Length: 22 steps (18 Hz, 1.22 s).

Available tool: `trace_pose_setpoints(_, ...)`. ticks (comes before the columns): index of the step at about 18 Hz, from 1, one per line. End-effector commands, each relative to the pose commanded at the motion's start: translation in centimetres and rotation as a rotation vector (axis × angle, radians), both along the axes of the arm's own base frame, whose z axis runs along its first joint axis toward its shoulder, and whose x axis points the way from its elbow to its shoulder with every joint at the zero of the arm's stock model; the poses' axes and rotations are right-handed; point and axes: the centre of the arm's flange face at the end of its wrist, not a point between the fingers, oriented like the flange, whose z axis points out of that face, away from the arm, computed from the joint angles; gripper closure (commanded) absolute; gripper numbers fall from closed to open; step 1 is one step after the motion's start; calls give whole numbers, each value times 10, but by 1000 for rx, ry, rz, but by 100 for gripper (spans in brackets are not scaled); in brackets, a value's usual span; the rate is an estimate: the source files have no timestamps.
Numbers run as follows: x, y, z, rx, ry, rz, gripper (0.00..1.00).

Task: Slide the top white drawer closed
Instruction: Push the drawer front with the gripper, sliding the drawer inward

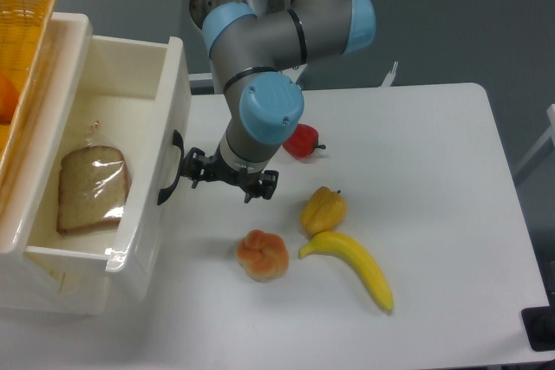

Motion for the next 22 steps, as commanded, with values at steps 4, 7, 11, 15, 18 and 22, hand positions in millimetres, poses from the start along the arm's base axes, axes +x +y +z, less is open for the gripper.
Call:
trace_pose_setpoints(4, 8, 3, -1, -8, -4, 7, 0)
trace_pose_setpoints(7, 15, 7, -1, -11, -3, -1, 0)
trace_pose_setpoints(11, 24, 11, 0, -13, -5, -8, 0)
trace_pose_setpoints(15, 30, 13, 1, -15, -9, -12, 0)
trace_pose_setpoints(18, 24, 12, 5, 2, -16, -1, 0)
trace_pose_setpoints(22, -24, -8, 21, 15, -5, 63, 0)
